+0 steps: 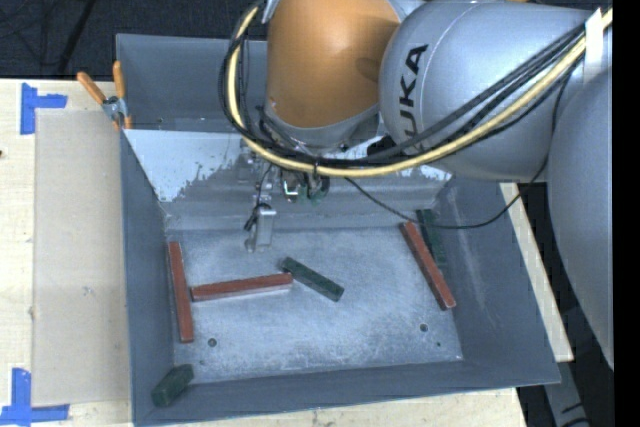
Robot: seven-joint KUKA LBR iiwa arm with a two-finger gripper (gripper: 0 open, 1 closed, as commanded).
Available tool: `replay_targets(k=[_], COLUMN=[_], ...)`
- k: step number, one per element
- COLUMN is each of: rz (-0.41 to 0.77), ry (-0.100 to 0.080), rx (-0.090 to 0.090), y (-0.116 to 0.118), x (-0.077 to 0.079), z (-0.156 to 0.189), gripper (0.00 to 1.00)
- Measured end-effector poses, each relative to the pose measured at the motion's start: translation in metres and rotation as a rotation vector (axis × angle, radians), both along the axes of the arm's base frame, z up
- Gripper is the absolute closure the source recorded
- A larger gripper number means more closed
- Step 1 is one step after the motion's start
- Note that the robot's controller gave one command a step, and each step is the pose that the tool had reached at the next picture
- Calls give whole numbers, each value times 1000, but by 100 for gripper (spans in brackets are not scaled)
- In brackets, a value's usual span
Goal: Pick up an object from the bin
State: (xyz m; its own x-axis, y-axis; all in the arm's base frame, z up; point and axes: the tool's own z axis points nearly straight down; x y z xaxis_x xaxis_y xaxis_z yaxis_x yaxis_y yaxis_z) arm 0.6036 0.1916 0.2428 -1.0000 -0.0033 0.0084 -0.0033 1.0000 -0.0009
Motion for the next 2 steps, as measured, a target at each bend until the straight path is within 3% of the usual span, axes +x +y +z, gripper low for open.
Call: replay_targets(k=[1, 2], rz=[-3, -25], ry=[-8, -13], rx=[1, 2], y=[-1, 1], x=[2, -46], z=[5, -44], gripper=[0, 0])
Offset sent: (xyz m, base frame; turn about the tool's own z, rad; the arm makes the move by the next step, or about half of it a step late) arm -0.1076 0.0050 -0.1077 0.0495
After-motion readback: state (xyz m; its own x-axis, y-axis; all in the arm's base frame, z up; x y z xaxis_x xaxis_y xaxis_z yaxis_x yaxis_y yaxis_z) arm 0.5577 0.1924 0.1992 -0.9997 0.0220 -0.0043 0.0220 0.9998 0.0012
